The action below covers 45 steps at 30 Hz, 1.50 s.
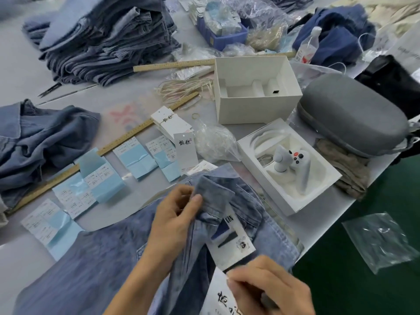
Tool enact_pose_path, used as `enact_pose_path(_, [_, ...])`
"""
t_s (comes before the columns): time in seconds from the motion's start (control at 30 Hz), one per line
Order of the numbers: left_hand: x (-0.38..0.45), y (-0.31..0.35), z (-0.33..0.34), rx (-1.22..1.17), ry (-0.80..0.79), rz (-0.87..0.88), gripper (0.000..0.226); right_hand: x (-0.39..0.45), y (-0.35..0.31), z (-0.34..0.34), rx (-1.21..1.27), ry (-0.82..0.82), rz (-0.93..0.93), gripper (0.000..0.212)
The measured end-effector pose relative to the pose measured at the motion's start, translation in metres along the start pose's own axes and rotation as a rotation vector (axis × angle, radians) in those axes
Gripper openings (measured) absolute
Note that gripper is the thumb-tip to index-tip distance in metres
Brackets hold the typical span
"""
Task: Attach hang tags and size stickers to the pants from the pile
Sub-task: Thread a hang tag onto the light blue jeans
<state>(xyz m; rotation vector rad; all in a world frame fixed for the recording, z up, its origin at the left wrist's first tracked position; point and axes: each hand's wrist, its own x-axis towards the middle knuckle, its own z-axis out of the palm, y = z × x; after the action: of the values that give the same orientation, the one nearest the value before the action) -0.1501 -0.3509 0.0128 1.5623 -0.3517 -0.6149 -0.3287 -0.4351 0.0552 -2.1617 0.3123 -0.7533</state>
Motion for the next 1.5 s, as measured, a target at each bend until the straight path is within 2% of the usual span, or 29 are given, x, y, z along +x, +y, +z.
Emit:
enact_pose_path(0.07, [-0.002, -0.004, -0.013, -0.166, 0.181, -0.071, 0.008, 0.012, 0.011, 0.004, 0.128, 0.073, 0.029, 0.009])
enact_pose_path(0.1, [-0.003, -0.006, -0.018, -0.190, 0.218, -0.086, 0.012, 0.017, 0.016, 0.007, 0.183, 0.082, 0.042, 0.007])
enact_pose_path(0.23, [-0.006, -0.009, -0.024, -0.129, 0.225, -0.041, 0.030, 0.022, 0.031, 0.019, 0.263, 0.039, 0.062, 0.003])
enact_pose_path(0.3, [-0.008, -0.005, -0.018, -0.116, 0.191, 0.024, 0.026, 0.025, 0.038, 0.023, 0.253, 0.006, 0.062, 0.007])
enact_pose_path(0.37, [-0.009, 0.001, -0.012, -0.054, 0.137, 0.131, 0.014, 0.029, 0.045, 0.026, 0.259, -0.042, 0.119, 0.009])
enact_pose_path(0.4, [-0.010, 0.003, -0.010, 0.027, 0.093, 0.186, 0.016, 0.031, 0.047, 0.028, 0.292, -0.064, 0.170, 0.009])
enact_pose_path(0.5, [-0.003, 0.014, 0.000, 0.360, -0.120, 0.240, 0.045, 0.038, 0.051, 0.035, 0.426, -0.176, 0.253, 0.005])
enact_pose_path(0.57, [0.008, 0.026, 0.006, 0.508, -0.199, 0.250, 0.053, 0.042, 0.049, 0.045, 0.532, -0.340, 0.286, 0.007])
enact_pose_path(0.63, [0.020, 0.039, 0.007, 0.570, -0.303, 0.244, 0.062, 0.047, 0.046, 0.057, 0.479, -0.501, 0.278, 0.009])
enact_pose_path(0.7, [0.033, 0.049, 0.011, 0.769, -0.483, 0.216, 0.069, 0.054, 0.044, 0.069, 0.336, -0.637, 0.247, 0.013])
enact_pose_path(0.77, [0.040, 0.050, 0.014, 1.006, -0.588, 0.243, 0.060, 0.061, 0.038, 0.077, 0.286, -0.755, 0.242, 0.019])
enact_pose_path(0.8, [0.044, 0.050, 0.012, 1.027, -0.565, 0.258, 0.052, 0.065, 0.035, 0.080, 0.288, -0.790, 0.200, 0.018])
enact_pose_path(0.87, [0.050, 0.047, 0.000, 0.911, -0.522, 0.220, 0.040, 0.066, 0.030, 0.083, 0.340, -0.825, 0.108, 0.012])
enact_pose_path(0.93, [0.054, 0.040, -0.018, 0.778, -0.494, 0.167, 0.039, 0.062, 0.028, 0.078, 0.454, -0.804, 0.132, 0.008])
enact_pose_path(1.1, [0.054, 0.018, -0.036, 0.708, -0.372, 0.193, 0.042, 0.056, 0.033, 0.057, 0.655, -0.632, 0.277, 0.008])
enact_pose_path(1.23, [0.052, 0.009, -0.043, 0.682, -0.283, 0.208, 0.039, 0.056, 0.042, 0.043, 0.684, -0.578, 0.397, 0.005])
enact_pose_path(1.4, [0.051, 0.003, -0.058, 0.650, -0.248, 0.172, 0.030, 0.056, 0.051, 0.032, 0.681, -0.566, 0.436, 0.003])
enact_pose_path(1.5, [0.051, 0.000, -0.065, 0.601, -0.247, 0.151, 0.021, 0.057, 0.056, 0.027, 0.642, -0.551, 0.448, 0.016])
